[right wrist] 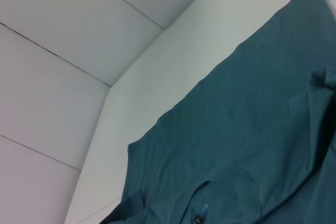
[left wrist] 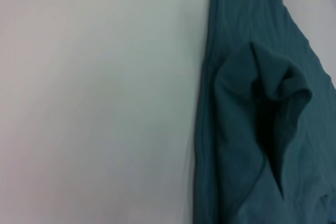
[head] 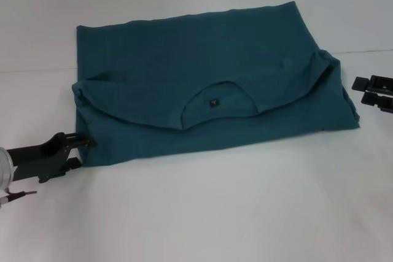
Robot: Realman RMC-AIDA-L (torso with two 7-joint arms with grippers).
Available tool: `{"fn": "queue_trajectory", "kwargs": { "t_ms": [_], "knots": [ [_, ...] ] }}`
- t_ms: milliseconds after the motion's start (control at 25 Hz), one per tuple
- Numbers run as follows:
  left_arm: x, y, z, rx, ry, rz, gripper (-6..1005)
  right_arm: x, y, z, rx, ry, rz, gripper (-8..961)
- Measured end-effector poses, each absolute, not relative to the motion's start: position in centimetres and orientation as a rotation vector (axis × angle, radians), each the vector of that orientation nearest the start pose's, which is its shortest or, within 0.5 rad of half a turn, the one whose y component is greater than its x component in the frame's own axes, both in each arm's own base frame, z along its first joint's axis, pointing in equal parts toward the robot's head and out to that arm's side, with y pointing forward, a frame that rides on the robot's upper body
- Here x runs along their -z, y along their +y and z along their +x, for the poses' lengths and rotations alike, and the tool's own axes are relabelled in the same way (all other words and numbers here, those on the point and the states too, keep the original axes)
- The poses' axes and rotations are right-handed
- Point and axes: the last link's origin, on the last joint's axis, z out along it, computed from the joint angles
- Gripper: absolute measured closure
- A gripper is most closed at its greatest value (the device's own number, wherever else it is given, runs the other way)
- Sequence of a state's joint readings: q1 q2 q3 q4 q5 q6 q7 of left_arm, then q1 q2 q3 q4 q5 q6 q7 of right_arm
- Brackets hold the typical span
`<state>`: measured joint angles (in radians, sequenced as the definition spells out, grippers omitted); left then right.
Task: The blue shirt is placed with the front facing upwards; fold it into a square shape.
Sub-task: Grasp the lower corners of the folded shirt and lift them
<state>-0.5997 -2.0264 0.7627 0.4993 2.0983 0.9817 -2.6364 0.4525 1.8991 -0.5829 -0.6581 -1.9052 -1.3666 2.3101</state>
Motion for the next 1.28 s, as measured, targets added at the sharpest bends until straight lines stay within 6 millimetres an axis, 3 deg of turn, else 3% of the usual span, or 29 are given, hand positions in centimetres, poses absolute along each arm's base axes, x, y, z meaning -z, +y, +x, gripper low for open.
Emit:
{"fn": "queue_trajectory", "kwargs": {
  "t_ms": [600, 1280],
  "knots": [
    [1.1, 38.8, -30.6, -0.789, 2.671, 2.154, 418, -10.5, 35.2, 33.4, -0.909, 1.746, -1.881, 355],
    [0.9, 39.7, -30.5, -0.742, 2.699, 2.209, 443, -10.7, 35.2, 33.5, -0.923, 1.746, -1.868, 359]
  ]
}}
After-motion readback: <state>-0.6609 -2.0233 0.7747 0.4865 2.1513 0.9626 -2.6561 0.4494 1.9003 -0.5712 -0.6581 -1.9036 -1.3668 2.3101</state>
